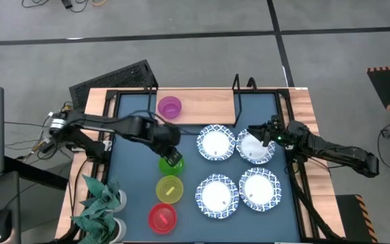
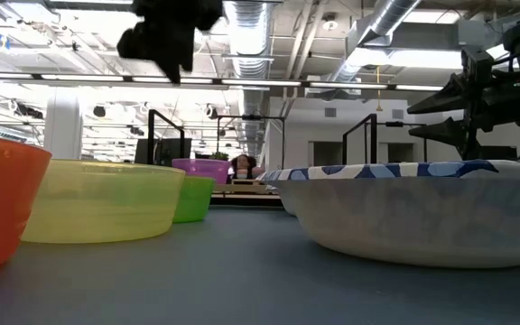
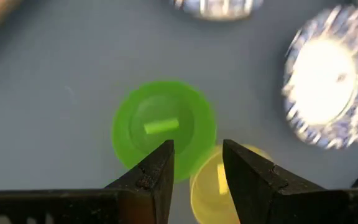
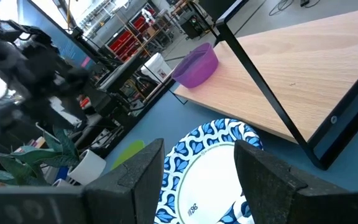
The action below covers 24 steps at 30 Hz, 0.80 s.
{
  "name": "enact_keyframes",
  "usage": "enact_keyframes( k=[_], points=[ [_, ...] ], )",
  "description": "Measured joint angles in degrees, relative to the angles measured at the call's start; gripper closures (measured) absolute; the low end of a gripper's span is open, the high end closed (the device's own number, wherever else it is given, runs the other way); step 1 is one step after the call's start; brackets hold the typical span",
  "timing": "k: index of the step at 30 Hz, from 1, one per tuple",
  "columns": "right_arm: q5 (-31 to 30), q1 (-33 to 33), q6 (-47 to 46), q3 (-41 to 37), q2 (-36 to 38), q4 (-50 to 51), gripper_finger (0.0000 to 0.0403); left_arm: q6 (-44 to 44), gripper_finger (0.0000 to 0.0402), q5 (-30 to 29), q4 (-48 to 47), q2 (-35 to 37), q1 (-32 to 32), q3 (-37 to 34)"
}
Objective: Place and stack bowls onto a shelf
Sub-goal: Stack the green transparent bowl into the purple transparent bowl on the shelf
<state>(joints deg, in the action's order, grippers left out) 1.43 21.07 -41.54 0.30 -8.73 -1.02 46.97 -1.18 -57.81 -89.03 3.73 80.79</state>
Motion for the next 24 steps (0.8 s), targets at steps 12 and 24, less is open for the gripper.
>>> enact_keyframes(
  k=[12, 24],
  points=[
    [0.0, 0.0, 0.0, 0.0, 0.0, 0.1, 0.0183, -3.3, 0.0281, 2.3, -0.6, -3.6, 0.5, 0.0],
    [0.0, 0.0, 0.0, 0.0, 0.0, 0.1, 0.0183, -3.3, 0.0281, 8.0, 0.4, -3.4, 0.5, 0.0]
  ],
)
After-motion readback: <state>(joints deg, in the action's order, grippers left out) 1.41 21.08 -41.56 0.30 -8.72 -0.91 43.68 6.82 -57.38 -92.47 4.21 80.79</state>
